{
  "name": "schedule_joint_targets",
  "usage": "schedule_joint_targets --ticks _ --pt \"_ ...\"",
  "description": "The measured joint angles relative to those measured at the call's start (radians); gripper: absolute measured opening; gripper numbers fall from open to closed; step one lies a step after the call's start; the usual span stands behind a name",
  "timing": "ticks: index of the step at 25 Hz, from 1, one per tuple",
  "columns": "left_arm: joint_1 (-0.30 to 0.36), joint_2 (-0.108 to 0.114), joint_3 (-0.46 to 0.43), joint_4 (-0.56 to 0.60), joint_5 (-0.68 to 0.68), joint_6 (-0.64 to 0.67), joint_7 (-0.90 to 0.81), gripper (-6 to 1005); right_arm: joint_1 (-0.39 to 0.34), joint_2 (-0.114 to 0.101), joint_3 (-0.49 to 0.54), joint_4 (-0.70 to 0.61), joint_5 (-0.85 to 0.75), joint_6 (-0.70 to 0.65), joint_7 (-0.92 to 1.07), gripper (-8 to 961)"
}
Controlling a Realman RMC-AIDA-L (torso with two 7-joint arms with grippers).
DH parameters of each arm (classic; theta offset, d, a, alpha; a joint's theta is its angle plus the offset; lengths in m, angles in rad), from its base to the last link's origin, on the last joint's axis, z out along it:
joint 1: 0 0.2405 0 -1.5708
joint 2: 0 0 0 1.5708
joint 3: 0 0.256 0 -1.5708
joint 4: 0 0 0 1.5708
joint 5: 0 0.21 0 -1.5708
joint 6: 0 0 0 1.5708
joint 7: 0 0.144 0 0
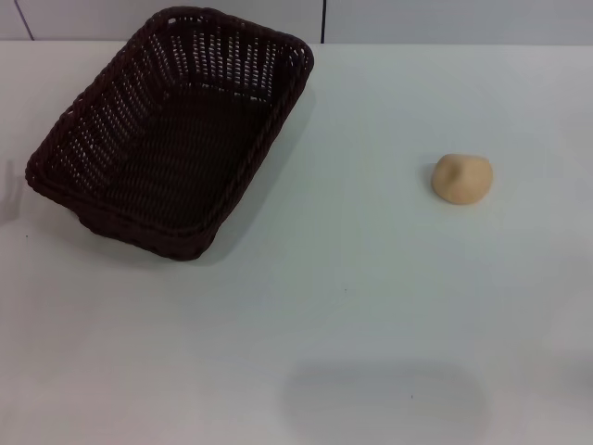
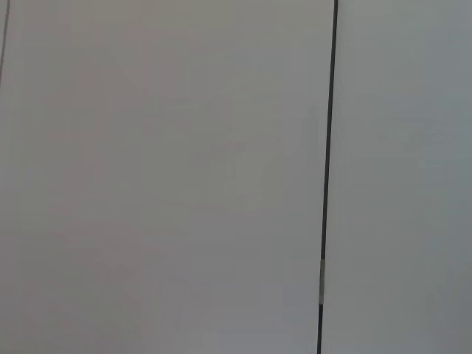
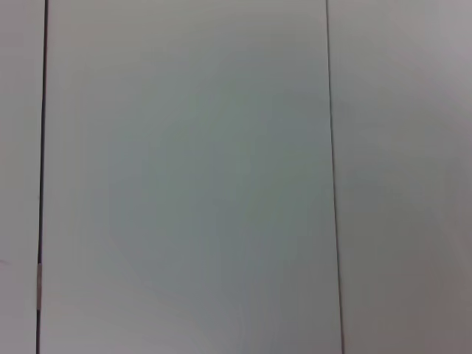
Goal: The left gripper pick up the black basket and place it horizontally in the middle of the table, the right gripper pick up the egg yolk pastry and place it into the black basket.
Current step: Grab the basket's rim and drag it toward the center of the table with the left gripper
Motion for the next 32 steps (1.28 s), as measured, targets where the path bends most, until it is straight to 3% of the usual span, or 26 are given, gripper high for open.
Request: schedule_joint_targets --ticks 11,18,20,22,24,25,26,29,30,32 --pt "-0.011 0.004 0.013 -0.005 0.006 0.001 0.009 779 -0.001 0.0 -0.002 -0.001 -0.002 0.0 0.0 727" --pt "-0.116 0.015 0.009 -0.034 0.02 -0.049 0.106 780 0.002 0.0 -0.011 -0.003 -0.003 0.0 0.0 730" --pt "-0.142 0.032 -0.014 -0.14 0.02 -0.184 0.205 780 0.002 0.0 -0.011 -0.003 -0.003 0.0 0.0 730" --pt "-0.141 0.044 -0.02 -0.191 0.021 -0.236 0.22 780 0.002 0.0 -0.011 -0.003 -0.003 0.0 0.0 730" --pt "-0.132 0.075 -0.034 -0.306 0.021 -0.363 0.243 780 0.0 0.0 -0.011 -0.001 -0.002 0.0 0.0 730" --pt "-0.128 0.104 -0.05 -0.388 0.03 -0.464 0.248 780 0.0 0.0 -0.011 0.0 -0.002 0.0 0.0 729" --pt "-0.128 0.104 -0.05 -0.388 0.03 -0.464 0.248 780 0.0 0.0 -0.011 0.0 -0.002 0.0 0.0 729" --pt "-0.114 0.136 -0.093 -0.499 0.097 -0.612 0.247 780 0.001 0.0 -0.011 0.0 -0.001 0.0 0.0 729" --pt "-0.086 0.146 -0.159 -0.619 0.188 -0.772 0.242 780 0.003 0.0 -0.011 0.001 -0.001 0.0 0.0 729" --pt "-0.079 0.146 -0.175 -0.648 0.207 -0.811 0.241 780 0.003 0.0 -0.011 0.0 -0.001 0.0 0.0 729"
